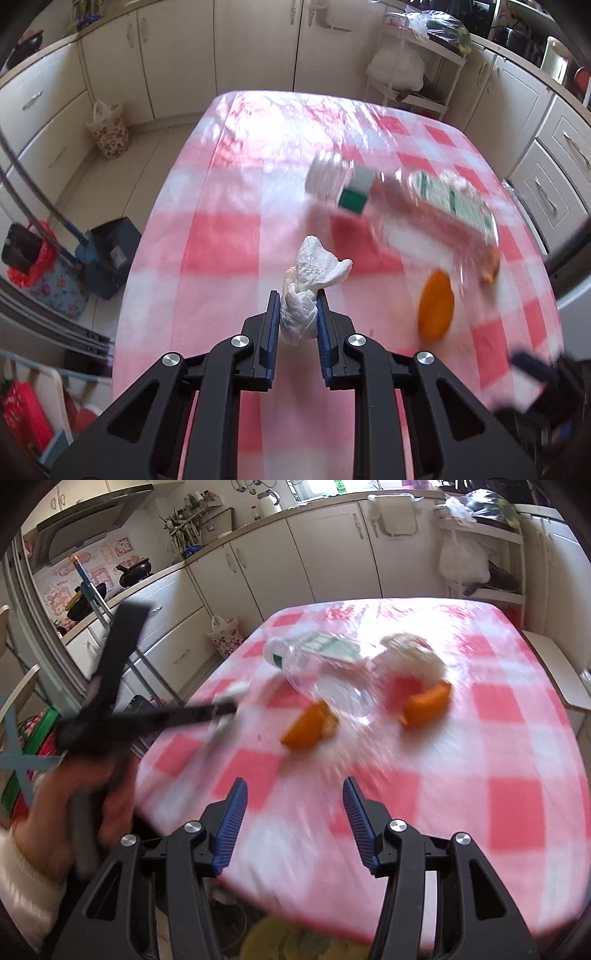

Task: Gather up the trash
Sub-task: 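Grasp an orange peel with the right gripper while the left gripper holds the tissue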

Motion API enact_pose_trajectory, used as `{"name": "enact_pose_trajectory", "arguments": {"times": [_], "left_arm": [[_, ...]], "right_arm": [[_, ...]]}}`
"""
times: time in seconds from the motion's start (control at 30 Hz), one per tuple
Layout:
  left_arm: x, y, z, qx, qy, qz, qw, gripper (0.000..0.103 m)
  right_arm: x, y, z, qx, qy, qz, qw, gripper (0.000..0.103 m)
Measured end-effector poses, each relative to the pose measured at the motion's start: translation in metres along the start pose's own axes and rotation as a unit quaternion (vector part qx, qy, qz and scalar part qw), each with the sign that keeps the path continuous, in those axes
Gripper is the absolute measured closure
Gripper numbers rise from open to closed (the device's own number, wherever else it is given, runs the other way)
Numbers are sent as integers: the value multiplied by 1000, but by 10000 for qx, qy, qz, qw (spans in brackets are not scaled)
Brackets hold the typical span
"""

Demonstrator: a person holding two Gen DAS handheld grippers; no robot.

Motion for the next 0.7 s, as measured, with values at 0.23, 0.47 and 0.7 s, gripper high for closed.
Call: {"name": "enact_pose_trajectory", "arguments": {"times": [0.23, 0.47, 0.7], "left_arm": [[-29, 5, 13, -84, 10, -45, 10000, 84], [-32, -9, 16, -100, -79, -323, 9994, 83], [-34, -12, 15, -23, -75, -433, 9990, 83]], "right_arm": [[32, 2, -47, -524, 113, 22, 9986, 50], [30, -6, -63, -898, 385, 194, 9950, 70], [23, -13, -50, -761, 436, 347, 9955, 86]]}}
Point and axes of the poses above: each gripper's, at about its wrist camera, not at the fingertips, and z roughly against the way its jaws point, y to its left, x to its top, the point moved 5 cm from there along -z, roughly the way its jaws point, and after that the axes turned 13 degrees about z, right-handed, at the moved point
